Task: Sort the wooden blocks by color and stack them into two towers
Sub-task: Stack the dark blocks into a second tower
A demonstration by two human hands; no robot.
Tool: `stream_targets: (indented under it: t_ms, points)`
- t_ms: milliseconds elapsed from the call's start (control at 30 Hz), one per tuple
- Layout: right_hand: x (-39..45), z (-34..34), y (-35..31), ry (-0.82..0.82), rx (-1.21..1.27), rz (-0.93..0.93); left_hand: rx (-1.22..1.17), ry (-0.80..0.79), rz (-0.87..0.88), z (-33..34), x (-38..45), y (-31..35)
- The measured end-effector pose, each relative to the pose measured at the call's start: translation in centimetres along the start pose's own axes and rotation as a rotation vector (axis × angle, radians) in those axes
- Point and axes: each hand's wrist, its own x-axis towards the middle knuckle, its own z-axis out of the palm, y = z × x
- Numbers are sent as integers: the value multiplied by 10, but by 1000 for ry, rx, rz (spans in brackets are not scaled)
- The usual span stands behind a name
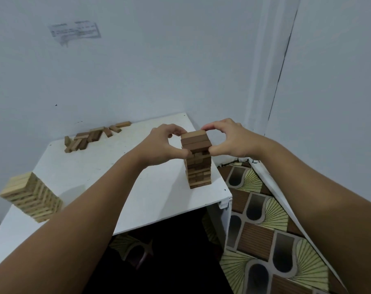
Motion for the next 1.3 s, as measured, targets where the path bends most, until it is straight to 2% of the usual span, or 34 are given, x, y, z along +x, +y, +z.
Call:
stream_targets:
  t_ms: [500, 1033, 1200, 1300]
  points:
    - [17, 1, 12, -76, 59, 3, -29, -12, -52, 3, 2, -4]
    - [17, 6, 21, -148, 165, 2, -207, -1, -142, 7, -15, -15]
    - [14, 7, 22, -135, 207, 5, -200, -4, -180, 10, -21, -9]
    - [8, 16, 18, -23, 413, 19, -410, 123, -192, 20, -28, 2]
